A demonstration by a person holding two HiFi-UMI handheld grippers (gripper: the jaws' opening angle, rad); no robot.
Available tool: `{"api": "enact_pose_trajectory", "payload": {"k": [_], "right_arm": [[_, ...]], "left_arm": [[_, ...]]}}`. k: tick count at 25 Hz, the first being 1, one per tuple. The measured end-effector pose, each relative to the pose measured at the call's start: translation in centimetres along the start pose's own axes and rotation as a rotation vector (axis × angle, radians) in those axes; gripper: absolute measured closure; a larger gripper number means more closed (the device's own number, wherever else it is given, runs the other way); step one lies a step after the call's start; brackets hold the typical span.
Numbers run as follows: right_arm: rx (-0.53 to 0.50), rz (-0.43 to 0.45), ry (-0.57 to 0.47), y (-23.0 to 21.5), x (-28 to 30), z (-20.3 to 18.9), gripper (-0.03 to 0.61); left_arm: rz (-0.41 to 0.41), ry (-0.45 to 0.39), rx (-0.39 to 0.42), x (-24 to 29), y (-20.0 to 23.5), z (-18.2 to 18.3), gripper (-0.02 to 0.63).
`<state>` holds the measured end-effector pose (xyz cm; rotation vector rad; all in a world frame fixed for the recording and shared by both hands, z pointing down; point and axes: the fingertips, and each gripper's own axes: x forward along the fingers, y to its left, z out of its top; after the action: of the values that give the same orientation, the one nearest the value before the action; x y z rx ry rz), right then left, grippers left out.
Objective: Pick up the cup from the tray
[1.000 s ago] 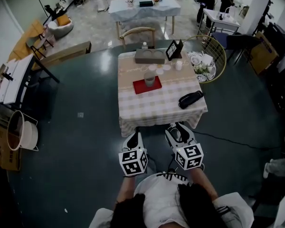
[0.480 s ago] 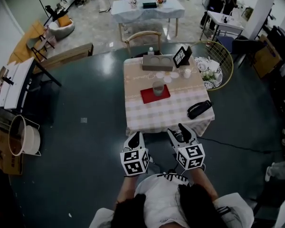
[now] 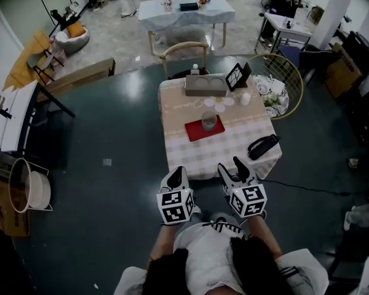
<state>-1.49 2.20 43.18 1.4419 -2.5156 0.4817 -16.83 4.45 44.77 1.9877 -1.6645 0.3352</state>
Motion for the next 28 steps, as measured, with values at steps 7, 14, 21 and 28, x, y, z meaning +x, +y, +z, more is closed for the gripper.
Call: {"api": "enact_pose_trajectory", "payload": {"k": [7,14,21,28], "right_arm": [[-0.009,-0.01,-0.004,0.2,2.1,0.6,0.325],[-0.002,-0.008,-0.011,-0.7,4.3,1.4,0.311],[-0.041,0.018,-0.021,-1.1,7.5,2.8,0.289],[-0.093,0.039,-0.045,-1.5,11.1,4.1,0.255]], "left_arm": [[-0.013,0.006,0.018,1.4,1.5,1.2,0.606],[0.003,0.011,0.015,3.0,3.0,2.4,0.606],[0.027,0.009,0.02,4.9,4.2,3.8,0.606],[0.045,0.022,0.007,7.9,5.2,4.6,0.606]]}}
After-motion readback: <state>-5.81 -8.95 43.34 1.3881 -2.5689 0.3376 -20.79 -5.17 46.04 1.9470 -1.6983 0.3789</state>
